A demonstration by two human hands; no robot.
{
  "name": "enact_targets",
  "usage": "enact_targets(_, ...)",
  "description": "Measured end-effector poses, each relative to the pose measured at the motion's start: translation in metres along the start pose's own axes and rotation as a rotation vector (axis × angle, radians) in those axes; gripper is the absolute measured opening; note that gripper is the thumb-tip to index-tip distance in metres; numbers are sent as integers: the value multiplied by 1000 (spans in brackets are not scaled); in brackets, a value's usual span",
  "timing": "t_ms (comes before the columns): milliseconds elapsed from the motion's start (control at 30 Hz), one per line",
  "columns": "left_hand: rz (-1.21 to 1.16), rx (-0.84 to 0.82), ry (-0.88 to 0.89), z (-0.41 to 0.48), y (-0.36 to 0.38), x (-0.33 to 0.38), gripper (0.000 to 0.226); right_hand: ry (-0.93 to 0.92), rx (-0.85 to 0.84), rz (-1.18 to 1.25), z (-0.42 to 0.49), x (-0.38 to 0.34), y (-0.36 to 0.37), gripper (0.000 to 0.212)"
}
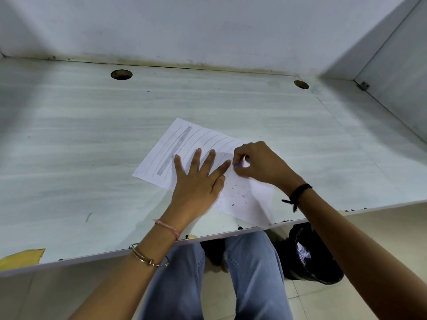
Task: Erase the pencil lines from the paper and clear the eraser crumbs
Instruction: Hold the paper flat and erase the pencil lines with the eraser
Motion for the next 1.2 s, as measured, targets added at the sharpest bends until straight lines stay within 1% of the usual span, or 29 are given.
enact_targets(33, -9, 3, 1, 0, 0, 0, 51, -5, -39, 35, -2, -3, 2, 3)
enact_targets(67, -13, 1, 5, 0, 1, 0, 52, 1, -41, 71, -4, -3, 1, 3)
enact_targets(167, -10, 6, 22, 0, 1, 0, 68, 24, 115, 94, -5, 4, -9, 5)
enact_targets(200, -13, 7, 19, 0, 0, 0, 68, 40, 147, 99, -5, 6, -8, 8)
enact_targets(267, -22, -1, 0, -2, -3, 1, 57, 107, 167, 168, -9, 13, -3, 14)
enact_targets(333, -36, 12, -18, -2, -11, 3, 48, 199, 201, 344, -19, 28, -2, 9)
enact_targets(367, -43, 35, -17, -1, -16, 5, 46, 246, 234, 457, -25, 36, -4, 4)
enact_targets(400, -43, 74, -4, 2, -21, 8, 43, 293, 271, 566, -31, 44, -5, 3)
enact_targets(433, -41, 118, 17, 5, -24, 12, 44, 335, 298, 651, -35, 50, -4, 6)
enact_targets(467, -47, 149, 39, 10, -25, 16, 49, 362, 307, 685, -37, 53, -3, 8)
enact_targets(533, -95, 150, 65, 17, -20, 20, 65, 364, 286, 633, -36, 52, -2, 9)
enact_targets(600, -126, 99, 48, 22, -10, 19, 78, 334, 250, 571, -33, 49, -3, 8)
enact_targets(700, -110, 79, 56, 23, -3, 17, 89, 276, 217, 472, -31, 41, -2, 6)
enact_targets(833, -58, 27, 34, 24, 8, 17, 87, 154, 140, 293, -21, 23, -2, 12)
enact_targets(967, -58, 15, 23, 26, 9, 16, 83, 133, 165, 172, -8, 19, -13, 13)
enact_targets(1067, -40, 11, 20, 26, 8, 17, 82, 101, 36, 171, -6, 15, -6, 6)
enact_targets(1100, -41, 11, 21, 27, 8, 17, 81, 102, 24, 165, -6, 16, -6, 5)
enact_targets(1200, -29, 21, 26, 27, 8, 17, 86, 145, 109, 29, -1, 23, -16, 4)
Point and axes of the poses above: each hand's wrist, its own z-axis towards the middle knuckle, its own y-axis out of the palm, x = y × z, the point moved 8 cm from there along z, towards the middle knuckle, and after that the axes turned 5 degrees about -z, right-handed, at the moved point
